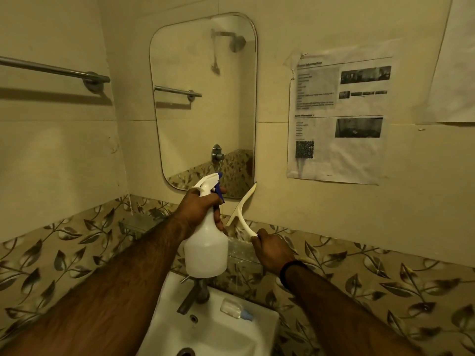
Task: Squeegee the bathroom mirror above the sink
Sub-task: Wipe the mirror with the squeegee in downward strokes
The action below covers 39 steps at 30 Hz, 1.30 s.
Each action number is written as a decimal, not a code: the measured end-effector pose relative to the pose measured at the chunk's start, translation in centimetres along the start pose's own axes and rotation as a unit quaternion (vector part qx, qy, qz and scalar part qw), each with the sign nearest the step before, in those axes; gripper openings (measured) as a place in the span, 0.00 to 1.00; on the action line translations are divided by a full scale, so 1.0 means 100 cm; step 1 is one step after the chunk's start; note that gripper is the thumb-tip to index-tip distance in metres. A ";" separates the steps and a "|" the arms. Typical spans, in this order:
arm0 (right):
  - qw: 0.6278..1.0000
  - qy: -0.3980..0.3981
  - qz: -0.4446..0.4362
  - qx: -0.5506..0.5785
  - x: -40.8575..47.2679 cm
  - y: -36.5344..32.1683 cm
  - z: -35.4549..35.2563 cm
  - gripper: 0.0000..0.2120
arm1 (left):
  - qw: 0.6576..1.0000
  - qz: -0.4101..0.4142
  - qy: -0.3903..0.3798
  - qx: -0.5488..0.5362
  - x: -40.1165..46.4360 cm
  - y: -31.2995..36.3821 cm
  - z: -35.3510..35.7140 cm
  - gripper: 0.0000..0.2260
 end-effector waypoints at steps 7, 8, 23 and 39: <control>1.000 0.025 -0.005 0.005 -0.005 0.002 -0.006 0.15 | 1.000 0.001 -0.001 -0.002 0.003 0.001 -0.004 0.13; 0.999 0.033 -0.005 0.007 -0.005 0.002 -0.007 0.15 | 1.000 0.002 -0.003 -0.004 0.003 0.002 -0.005 0.13; 0.972 0.188 -0.084 0.115 0.071 -0.056 -0.095 0.14 | 1.000 0.009 0.010 -0.003 0.011 0.014 -0.025 0.12; 0.928 0.278 -0.135 0.207 0.205 -0.180 -0.245 0.16 | 1.000 0.006 0.023 -0.005 0.027 0.015 -0.046 0.12</control>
Point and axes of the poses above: each hand's wrist, its own x-axis towards the middle knuckle, its own z-axis out of the palm, y = z × x, the point moved 7 cm from there along x, towards the middle knuckle, and after that the axes turned 10 degrees about -z, right-handed, at the moved point
